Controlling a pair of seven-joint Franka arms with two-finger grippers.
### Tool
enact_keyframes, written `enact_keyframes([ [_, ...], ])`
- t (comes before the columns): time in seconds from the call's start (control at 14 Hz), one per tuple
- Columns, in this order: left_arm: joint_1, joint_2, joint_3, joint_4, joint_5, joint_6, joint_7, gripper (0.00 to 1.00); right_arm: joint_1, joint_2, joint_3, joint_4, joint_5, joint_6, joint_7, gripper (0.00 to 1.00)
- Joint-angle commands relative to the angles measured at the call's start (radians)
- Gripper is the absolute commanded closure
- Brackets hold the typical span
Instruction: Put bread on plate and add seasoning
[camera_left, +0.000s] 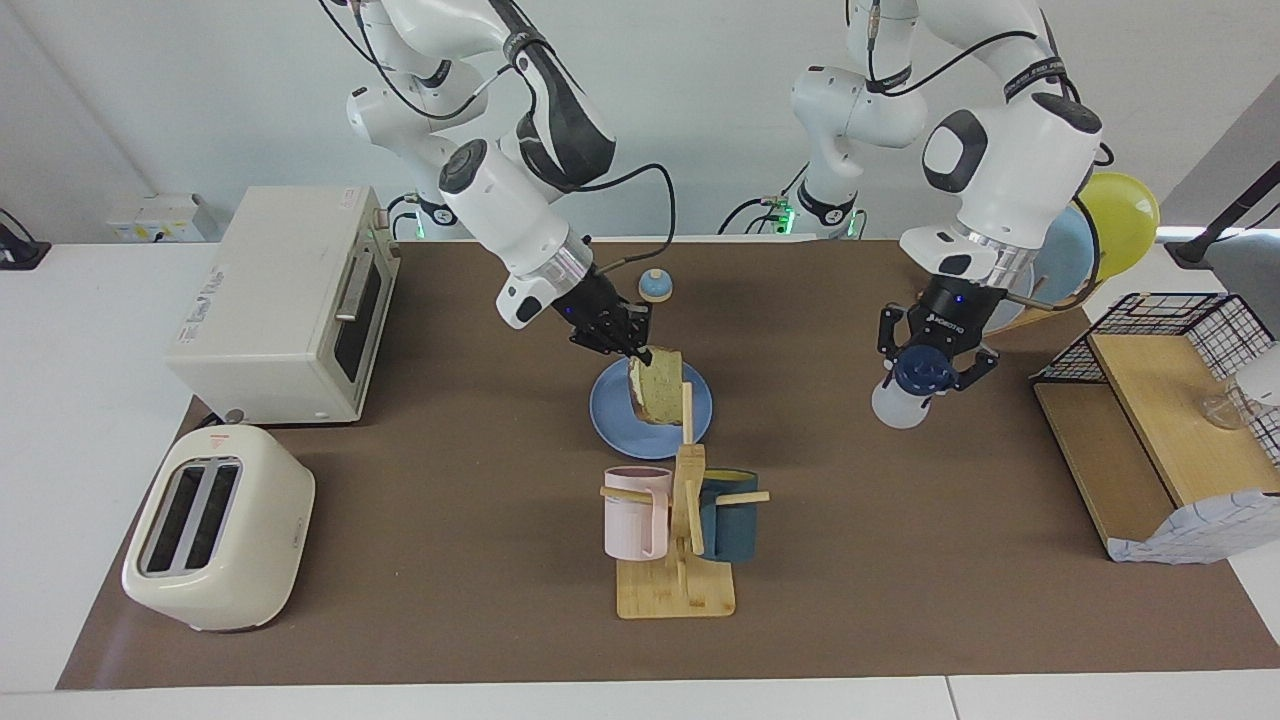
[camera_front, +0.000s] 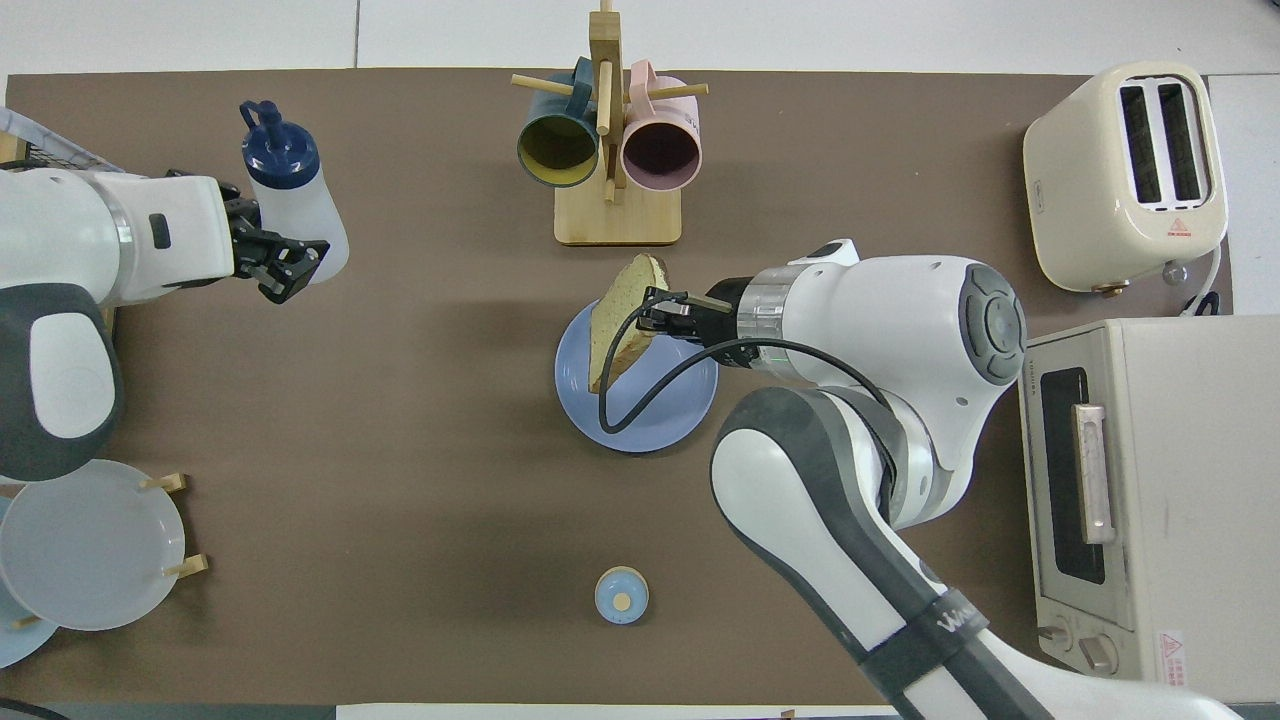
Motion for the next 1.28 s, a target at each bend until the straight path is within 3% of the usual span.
enact_keyframes([
  [0.0, 0.006, -0.094, -0.004, -0.057, 0.053, -0.129, 0.173, 1.00, -0.001, -0.042, 0.001, -0.122, 0.130, 0.088, -0.140, 1.00],
  [0.29, 0.000, -0.195, -0.010, -0.167, 0.118, -0.185, 0.313, 1.00, 0.073, -0.053, -0.001, -0.190, 0.313, 0.176, -0.289, 1.00],
  [0.5, -0.003, -0.226, -0.013, -0.212, 0.120, -0.182, 0.451, 1.00, 0.073, -0.062, -0.001, -0.228, 0.318, 0.179, -0.300, 1.00],
  [0.93, -0.011, -0.236, -0.080, -0.234, 0.163, -0.209, 0.451, 1.00, 0.062, -0.085, -0.002, -0.299, 0.318, 0.210, -0.292, 0.99],
  [1.07, -0.011, -0.236, -0.083, -0.234, 0.164, -0.217, 0.447, 1.00, 0.064, -0.086, -0.004, -0.299, 0.317, 0.208, -0.288, 0.01],
  [1.21, -0.011, -0.236, -0.083, -0.234, 0.164, -0.224, 0.446, 1.00, 0.060, -0.080, -0.004, -0.284, 0.317, 0.208, -0.286, 0.00],
])
